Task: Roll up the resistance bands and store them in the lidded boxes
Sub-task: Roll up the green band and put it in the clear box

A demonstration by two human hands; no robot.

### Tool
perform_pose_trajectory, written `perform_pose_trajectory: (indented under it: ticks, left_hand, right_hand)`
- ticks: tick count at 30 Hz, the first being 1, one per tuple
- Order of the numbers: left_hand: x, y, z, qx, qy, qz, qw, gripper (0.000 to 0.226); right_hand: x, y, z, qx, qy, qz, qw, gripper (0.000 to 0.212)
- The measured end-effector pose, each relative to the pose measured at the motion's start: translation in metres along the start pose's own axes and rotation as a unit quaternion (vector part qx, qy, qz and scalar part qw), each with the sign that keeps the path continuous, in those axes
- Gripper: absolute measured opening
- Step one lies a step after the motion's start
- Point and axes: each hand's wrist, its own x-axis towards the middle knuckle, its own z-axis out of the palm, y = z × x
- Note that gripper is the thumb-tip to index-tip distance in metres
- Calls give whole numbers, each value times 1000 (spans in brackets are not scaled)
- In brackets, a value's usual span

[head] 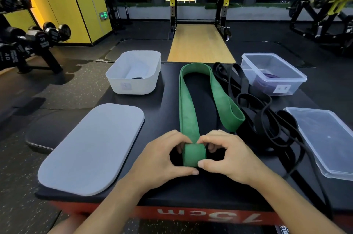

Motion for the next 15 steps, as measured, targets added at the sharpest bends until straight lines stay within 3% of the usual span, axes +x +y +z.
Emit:
perform_pose_trajectory:
  ticks: [3,10,15]
  left_hand:
    - [3,-1,2,9,19,-16,1000,53]
    - [8,-3,2,8,12,-61,998,66]
    - [6,2,0,-12,3,-46,999,68]
  right_hand:
    - [7,-4,2,2,9,30,1000,47]
    - [19,-17,9,-59,15,89,994,21]
    - [24,-26,4,-90,3,124,988,32]
